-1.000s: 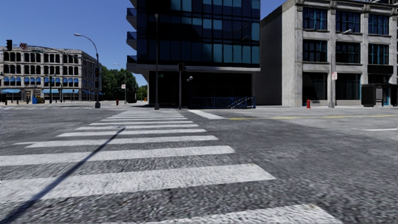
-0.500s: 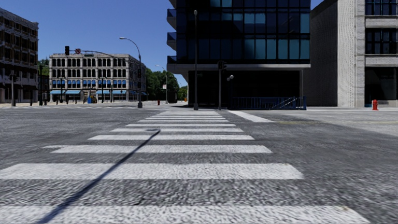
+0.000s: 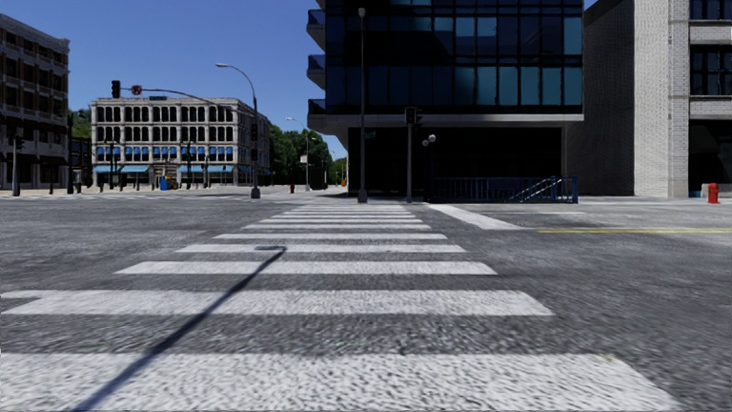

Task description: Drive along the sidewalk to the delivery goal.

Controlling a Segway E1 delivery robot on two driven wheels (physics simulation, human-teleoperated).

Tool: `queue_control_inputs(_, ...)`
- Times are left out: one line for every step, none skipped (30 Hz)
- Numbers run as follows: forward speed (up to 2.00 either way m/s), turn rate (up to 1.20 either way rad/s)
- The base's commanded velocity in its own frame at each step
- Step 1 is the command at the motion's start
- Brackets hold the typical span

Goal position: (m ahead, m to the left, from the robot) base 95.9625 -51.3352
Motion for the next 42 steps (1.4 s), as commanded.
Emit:
queue_control_inputs(2.00, 0.00)
queue_control_inputs(2.00, 0.00)
queue_control_inputs(2.00, 0.00)
queue_control_inputs(2.00, 0.00)
queue_control_inputs(2.00, 0.00)
queue_control_inputs(2.00, 0.00)
queue_control_inputs(2.00, 0.00)
queue_control_inputs(2.00, 0.00)
queue_control_inputs(2.00, 0.00)
queue_control_inputs(2.00, 0.00)
queue_control_inputs(2.00, 0.00)
queue_control_inputs(2.00, 0.00)
queue_control_inputs(2.00, 0.00)
queue_control_inputs(2.00, 0.00)
queue_control_inputs(2.00, 0.00)
queue_control_inputs(2.00, 0.00)
queue_control_inputs(2.00, 0.00)
queue_control_inputs(2.00, 0.00)
queue_control_inputs(2.00, 0.00)
queue_control_inputs(2.00, 0.00)
queue_control_inputs(2.00, 0.00)
queue_control_inputs(2.00, 0.00)
queue_control_inputs(2.00, 0.00)
queue_control_inputs(2.00, 0.00)
queue_control_inputs(2.00, 0.00)
queue_control_inputs(2.00, 0.00)
queue_control_inputs(2.00, 0.00)
queue_control_inputs(2.00, 0.00)
queue_control_inputs(2.00, 0.00)
queue_control_inputs(2.00, 0.00)
queue_control_inputs(2.00, 0.00)
queue_control_inputs(2.00, 0.00)
queue_control_inputs(2.00, 0.00)
queue_control_inputs(2.00, 0.00)
queue_control_inputs(2.00, 0.00)
queue_control_inputs(2.00, 0.00)
queue_control_inputs(2.00, 0.00)
queue_control_inputs(2.00, 0.00)
queue_control_inputs(2.00, 0.00)
queue_control_inputs(2.00, 0.00)
queue_control_inputs(2.00, 0.00)
queue_control_inputs(2.00, 0.00)
